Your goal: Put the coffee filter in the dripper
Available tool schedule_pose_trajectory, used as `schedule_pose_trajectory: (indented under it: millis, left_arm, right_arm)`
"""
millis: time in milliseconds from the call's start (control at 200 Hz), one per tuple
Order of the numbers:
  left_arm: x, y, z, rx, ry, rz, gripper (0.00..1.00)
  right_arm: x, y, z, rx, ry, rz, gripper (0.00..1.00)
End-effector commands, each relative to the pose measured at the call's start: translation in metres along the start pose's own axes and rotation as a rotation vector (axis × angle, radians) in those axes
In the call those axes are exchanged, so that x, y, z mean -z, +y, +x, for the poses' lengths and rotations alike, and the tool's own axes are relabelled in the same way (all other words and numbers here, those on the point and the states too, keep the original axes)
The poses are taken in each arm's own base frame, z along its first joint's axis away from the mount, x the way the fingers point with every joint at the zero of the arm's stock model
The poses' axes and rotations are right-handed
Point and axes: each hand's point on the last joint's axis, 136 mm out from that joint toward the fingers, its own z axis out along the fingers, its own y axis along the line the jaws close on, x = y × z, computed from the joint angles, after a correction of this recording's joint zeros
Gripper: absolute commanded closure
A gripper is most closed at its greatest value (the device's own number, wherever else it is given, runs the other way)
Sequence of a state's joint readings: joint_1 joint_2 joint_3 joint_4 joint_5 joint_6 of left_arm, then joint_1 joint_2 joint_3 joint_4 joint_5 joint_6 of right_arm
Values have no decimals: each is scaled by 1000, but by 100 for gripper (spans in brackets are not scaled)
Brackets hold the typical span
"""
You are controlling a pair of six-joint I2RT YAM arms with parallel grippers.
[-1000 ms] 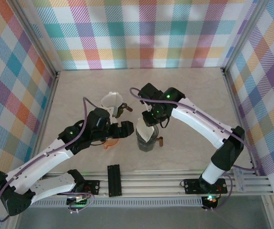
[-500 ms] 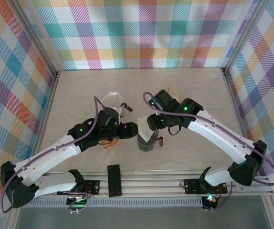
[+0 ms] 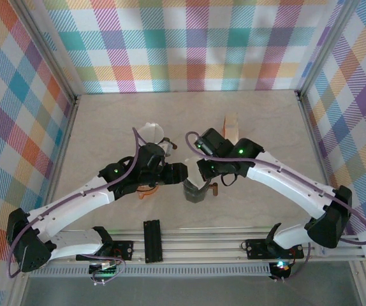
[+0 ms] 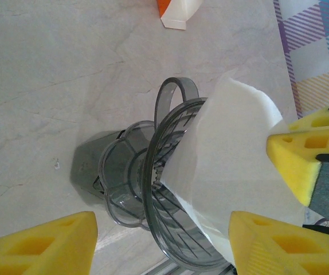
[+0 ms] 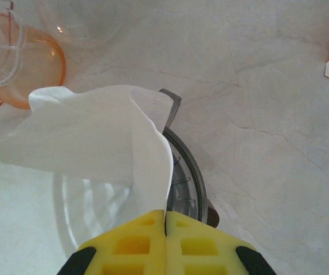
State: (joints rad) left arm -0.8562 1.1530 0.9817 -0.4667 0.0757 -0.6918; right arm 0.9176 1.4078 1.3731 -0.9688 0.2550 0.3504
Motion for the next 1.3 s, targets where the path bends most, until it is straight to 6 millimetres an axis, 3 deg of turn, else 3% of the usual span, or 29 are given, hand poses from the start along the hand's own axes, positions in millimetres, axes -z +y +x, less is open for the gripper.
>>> schedule_pose_trajectory:
  millis: [0, 250, 395, 545, 680, 745, 915, 1295]
  left_arm:
    - [2, -15, -9, 4, -32, 34, 36]
    - [-6, -7, -5, 21, -20, 6, 36]
    - [-11, 0, 1, 23, 13, -29, 44]
    - [-15, 8, 7, 25, 41, -67, 52]
    - [-15, 9, 9, 24, 50, -67, 54]
    - [-14, 8, 10, 24, 50, -63, 54]
    - [-13, 8, 9, 23, 47, -63, 53]
    - [-15, 12, 12, 25, 54, -75, 52]
  right_arm:
    - [-2, -2, -4, 64, -2, 76, 100]
    - [-16, -2, 1, 108, 28, 122, 100]
    - [-17, 0, 0, 110, 23, 119, 98]
    - [-13, 3, -3, 102, 2, 105, 84]
    - [-3, 1, -8, 79, -36, 98, 51]
    - [0, 0, -9, 69, -51, 96, 40]
    - [-14, -4, -1, 29, -3, 97, 28]
    - [-52, -12, 12, -49, 91, 50, 24]
